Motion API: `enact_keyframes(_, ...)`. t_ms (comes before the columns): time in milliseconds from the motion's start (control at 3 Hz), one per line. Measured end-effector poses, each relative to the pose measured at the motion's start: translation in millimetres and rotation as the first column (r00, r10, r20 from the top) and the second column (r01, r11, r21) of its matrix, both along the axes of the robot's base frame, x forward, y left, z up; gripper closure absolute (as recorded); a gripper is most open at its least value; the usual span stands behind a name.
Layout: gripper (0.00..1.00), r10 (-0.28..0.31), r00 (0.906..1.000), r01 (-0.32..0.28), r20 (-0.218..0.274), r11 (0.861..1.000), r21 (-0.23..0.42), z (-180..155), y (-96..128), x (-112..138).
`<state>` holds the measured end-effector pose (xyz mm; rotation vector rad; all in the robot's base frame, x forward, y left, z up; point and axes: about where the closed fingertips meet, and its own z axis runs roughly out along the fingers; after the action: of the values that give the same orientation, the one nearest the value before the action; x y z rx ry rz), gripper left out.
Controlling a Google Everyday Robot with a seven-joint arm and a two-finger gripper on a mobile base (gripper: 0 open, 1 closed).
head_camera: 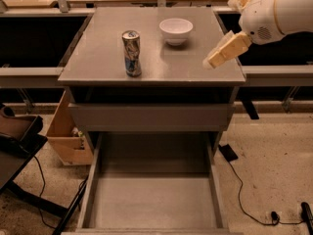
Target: Place redbull can into middle drawer
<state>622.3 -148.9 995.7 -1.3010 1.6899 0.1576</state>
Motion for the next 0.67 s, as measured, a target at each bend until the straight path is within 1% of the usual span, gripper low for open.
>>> enact_keyframes(333,0.0,0.015,0.9999,-0.015,0.002,1.0,0.015,-3,5,7)
enact_keyframes(667,0.0,0.128,0.9918,-0.127,0.005,0.981,0.144,-15,55,52)
